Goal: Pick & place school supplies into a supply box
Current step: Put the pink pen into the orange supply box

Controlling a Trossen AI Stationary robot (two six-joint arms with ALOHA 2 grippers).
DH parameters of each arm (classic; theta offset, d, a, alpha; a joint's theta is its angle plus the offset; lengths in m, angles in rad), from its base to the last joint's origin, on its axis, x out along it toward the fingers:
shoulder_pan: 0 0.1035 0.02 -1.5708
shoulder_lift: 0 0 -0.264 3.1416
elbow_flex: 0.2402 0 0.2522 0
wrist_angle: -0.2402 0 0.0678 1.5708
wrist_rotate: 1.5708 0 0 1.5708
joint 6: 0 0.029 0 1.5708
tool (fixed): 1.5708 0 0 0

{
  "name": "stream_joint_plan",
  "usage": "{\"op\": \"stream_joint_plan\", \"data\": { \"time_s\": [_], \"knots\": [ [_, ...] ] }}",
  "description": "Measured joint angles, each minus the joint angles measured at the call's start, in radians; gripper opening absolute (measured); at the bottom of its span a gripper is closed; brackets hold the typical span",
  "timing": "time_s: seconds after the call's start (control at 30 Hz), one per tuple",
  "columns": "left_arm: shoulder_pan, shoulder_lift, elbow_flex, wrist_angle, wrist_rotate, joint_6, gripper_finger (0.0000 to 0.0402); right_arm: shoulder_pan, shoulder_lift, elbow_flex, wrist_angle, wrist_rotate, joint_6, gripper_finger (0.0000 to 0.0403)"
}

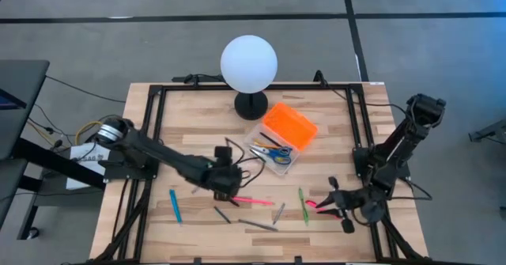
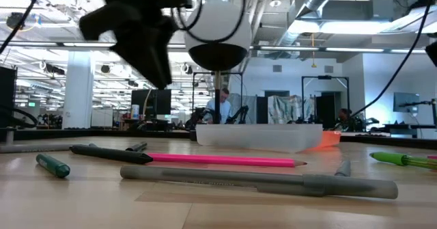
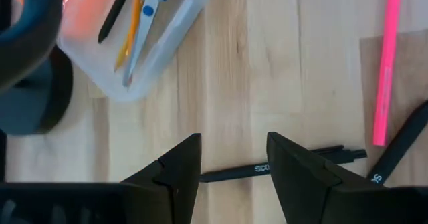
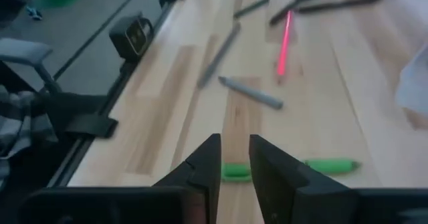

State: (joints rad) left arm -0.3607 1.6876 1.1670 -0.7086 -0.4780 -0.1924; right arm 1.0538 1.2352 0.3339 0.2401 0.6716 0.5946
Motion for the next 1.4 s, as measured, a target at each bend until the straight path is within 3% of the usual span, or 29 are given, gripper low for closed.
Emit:
{"op": "stream_joint_plan", "data": {
  "time_s": [0.13, 0.27, 0.6, 0.83, 1.17, 1.4],
  "knots": [
    [-0.046, -0.039, -0.162, 0.183, -0.064, -0.082, 0.0164, -0.017, 0.087, 0.021, -0.014, -0.047, 0.075, 0.0063],
    [-0.075, -0.04, -0.273, 0.32, -0.095, -0.138, 0.0164, -0.051, 0.177, 0.083, -0.167, -0.076, 0.191, 0.0063],
    [-0.153, -0.04, -0.422, 0.508, -0.175, -0.284, 0.0164, -0.074, 0.311, 0.29, -0.551, -0.112, 0.43, 0.0075],
    [-0.191, -0.04, -0.432, 0.528, -0.236, -0.27, 0.0164, -0.081, 0.361, 0.351, -0.642, -0.198, 0.555, 0.0102],
    [-0.191, -0.04, -0.432, 0.546, -0.245, -0.263, 0.0164, -0.081, 0.374, 0.397, -0.755, -0.263, 0.558, 0.0111],
    [-0.191, -0.04, -0.432, 0.55, -0.244, -0.261, 0.0164, -0.081, 0.374, 0.443, -0.807, -0.242, 0.525, 0.0113]
  ]
}}
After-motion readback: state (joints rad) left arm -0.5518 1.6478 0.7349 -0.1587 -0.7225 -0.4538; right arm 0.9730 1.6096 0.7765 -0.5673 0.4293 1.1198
